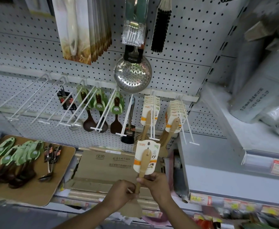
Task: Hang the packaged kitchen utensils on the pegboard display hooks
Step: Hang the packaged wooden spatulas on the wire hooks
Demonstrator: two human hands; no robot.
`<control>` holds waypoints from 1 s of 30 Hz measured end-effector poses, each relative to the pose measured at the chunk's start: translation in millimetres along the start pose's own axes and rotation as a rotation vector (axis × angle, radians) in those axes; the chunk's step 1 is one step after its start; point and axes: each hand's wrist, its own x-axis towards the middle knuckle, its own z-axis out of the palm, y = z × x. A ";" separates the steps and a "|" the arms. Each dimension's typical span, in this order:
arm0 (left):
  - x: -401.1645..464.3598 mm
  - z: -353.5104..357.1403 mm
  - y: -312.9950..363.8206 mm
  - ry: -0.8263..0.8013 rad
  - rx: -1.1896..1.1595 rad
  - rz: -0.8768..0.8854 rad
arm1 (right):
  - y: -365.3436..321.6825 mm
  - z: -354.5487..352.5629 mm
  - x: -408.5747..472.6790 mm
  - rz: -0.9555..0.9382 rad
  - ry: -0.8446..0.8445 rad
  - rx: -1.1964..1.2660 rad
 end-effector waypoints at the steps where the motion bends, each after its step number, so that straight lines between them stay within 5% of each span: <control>1: 2.2 -1.0 -1.3 -0.004 -0.005 -0.005 | -0.6 0.8 2.0 0.007 0.010 -0.011; 30: 34.3 -8.7 -5.9 0.031 0.073 0.004 | 1.9 -5.0 33.3 -0.030 0.021 -0.057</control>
